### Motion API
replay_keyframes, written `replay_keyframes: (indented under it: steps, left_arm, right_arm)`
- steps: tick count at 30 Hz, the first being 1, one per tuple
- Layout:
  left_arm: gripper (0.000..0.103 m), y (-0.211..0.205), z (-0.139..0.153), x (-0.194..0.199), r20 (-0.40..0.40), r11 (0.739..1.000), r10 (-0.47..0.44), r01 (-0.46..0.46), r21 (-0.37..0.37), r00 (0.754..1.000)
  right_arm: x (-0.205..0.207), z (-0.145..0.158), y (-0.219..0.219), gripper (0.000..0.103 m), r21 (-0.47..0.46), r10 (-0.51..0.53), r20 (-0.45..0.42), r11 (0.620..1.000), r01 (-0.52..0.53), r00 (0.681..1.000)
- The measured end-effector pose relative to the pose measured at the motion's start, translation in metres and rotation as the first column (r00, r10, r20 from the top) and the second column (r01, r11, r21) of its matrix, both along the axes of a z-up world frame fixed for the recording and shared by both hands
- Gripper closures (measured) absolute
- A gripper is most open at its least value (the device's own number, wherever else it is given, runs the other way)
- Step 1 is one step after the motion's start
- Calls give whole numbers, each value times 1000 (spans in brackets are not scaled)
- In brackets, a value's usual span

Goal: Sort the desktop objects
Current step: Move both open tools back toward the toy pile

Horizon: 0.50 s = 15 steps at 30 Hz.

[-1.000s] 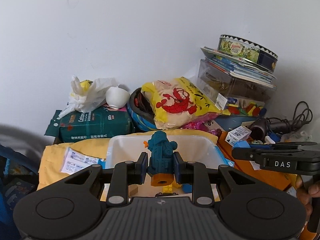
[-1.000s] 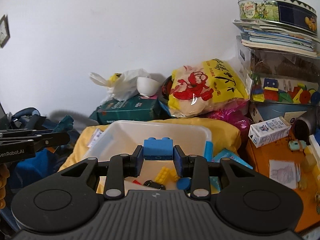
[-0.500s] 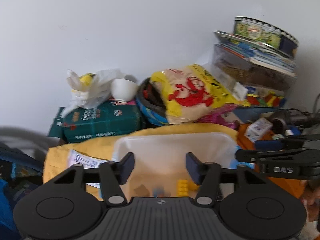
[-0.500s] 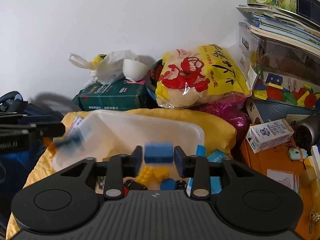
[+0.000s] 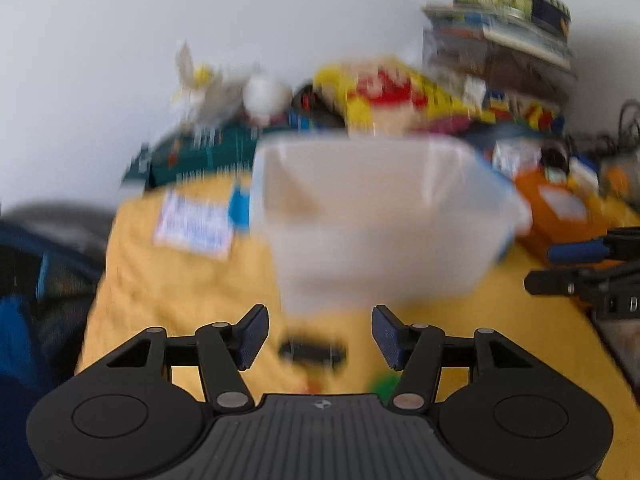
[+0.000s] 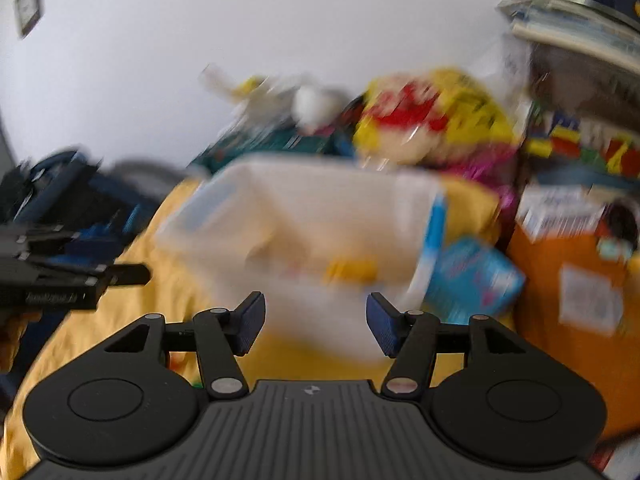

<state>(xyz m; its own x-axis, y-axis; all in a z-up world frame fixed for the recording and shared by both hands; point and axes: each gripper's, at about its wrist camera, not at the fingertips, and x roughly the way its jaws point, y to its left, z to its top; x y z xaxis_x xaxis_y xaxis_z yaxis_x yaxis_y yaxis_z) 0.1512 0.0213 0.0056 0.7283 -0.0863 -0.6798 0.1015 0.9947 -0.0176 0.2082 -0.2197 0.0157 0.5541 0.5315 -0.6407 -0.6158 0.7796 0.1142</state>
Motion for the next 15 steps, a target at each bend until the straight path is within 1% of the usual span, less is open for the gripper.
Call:
replay_keyframes:
  steps: [2,5,7,8,12,15]
  left_arm:
    - [42,0,-22,-20,-46,1000,0,-1,-10,999]
    - [42,-3,-51,-43,-102,1000,-4,6,21,995]
    - [42,-3,-66,-53,-124,999,-10,13,29,992]
    - [42,-3,-73,-56,-134,999,-9,14,33,991]
    - [42,-5,-91,-58,-156,999,-19,25,34,987]
    - [42,-12,-94,-55,-143,998,-36,42,40,989]
  right_arm:
    - [-24,-23,-3,45,-32,23,-31,999,-24,999]
    - [-55,-57,-2,48,-99,55,-56,993,-60,997]
    - [-67,-74,0,56,-133,60,-69,989,-69,996]
    - [-71,-81,1,56,-147,57,-78,987,-68,995]
    - [-75,-97,2,56,-162,41,-94,985,-56,995]
    - [-76,-103,6,56,-173,53,-94,982,-69,994]
